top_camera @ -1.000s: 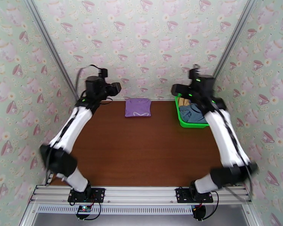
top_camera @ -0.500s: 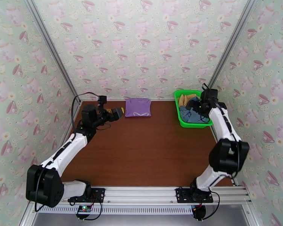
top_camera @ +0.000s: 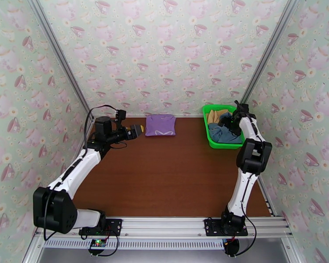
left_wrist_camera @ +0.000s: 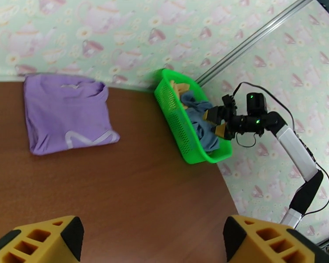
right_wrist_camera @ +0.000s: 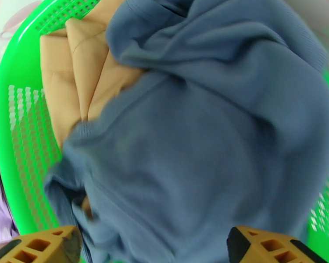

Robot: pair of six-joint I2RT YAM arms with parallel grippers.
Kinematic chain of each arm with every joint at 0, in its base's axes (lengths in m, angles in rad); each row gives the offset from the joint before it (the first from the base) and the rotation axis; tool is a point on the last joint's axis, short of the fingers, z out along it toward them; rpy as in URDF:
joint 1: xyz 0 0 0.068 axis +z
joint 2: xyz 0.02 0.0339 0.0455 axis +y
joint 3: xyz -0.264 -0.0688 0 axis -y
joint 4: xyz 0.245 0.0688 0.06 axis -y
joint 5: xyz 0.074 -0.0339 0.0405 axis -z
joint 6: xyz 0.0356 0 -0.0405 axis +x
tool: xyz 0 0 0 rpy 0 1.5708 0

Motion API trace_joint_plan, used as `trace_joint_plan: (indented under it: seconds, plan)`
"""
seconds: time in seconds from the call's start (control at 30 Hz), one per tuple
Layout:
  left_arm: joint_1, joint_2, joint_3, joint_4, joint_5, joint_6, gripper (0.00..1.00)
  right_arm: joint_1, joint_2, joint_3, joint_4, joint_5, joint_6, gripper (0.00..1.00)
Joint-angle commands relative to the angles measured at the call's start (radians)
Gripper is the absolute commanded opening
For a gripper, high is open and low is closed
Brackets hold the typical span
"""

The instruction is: Fold and stack the mixed laundry pile

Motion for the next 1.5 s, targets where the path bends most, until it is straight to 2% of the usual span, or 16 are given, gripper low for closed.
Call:
trace_joint_plan:
  seconds: [0.0,0.13,0.2,0.33,0.4,0.5,0.6,0.67,0.83,0.97,1.07,1.23,1.47]
  plan:
    - [-0.01,-0.049,0.022,-0.087,-0.064,0.059,0.89,0.001,0.078,0.103,-0.057,-0.029,0.023,0.81]
    - [-0.025,-0.077,0.037,-0.123,-0.058,0.097,1.0,0.001,0.109,0.11,-0.043,-0.049,0.032,0.68]
    - [-0.039,-0.091,0.04,-0.134,-0.055,0.116,1.0,0.001,0.112,0.107,-0.039,-0.056,0.032,0.62]
    - [-0.062,-0.141,0.015,-0.11,-0.049,0.131,1.0,0.001,0.098,0.099,-0.044,-0.095,0.018,0.32]
    - [-0.067,-0.173,0.001,-0.103,-0.066,0.13,1.0,0.002,0.072,0.077,-0.041,-0.118,0.013,0.0]
    - [-0.068,-0.228,-0.014,-0.115,-0.109,0.124,0.9,0.001,-0.039,-0.032,0.024,-0.157,0.025,0.0]
    - [-0.064,-0.285,-0.02,-0.145,-0.128,0.109,0.91,0.001,-0.202,-0.166,0.116,-0.193,0.054,0.0]
    - [-0.06,-0.327,-0.043,-0.132,-0.088,0.102,1.0,0.003,-0.318,-0.251,0.178,-0.216,0.074,0.0]
    - [-0.049,-0.415,-0.184,0.039,0.116,0.03,1.0,0.02,-0.604,-0.37,0.253,-0.262,0.092,0.0]
    - [-0.044,-0.441,-0.2,0.033,0.143,0.022,0.99,0.057,-0.761,-0.365,0.201,-0.288,0.091,0.0]
    - [-0.044,-0.455,-0.164,-0.073,0.063,0.062,0.95,0.116,-0.848,-0.347,0.134,-0.299,0.085,0.0]
    - [-0.045,-0.449,-0.053,-0.34,-0.202,0.158,0.9,0.288,-0.97,-0.36,0.069,-0.309,0.089,0.0]
    - [-0.055,-0.426,0.079,-0.624,-0.44,0.217,0.84,0.563,-1.077,-0.479,0.152,-0.286,0.155,0.0]
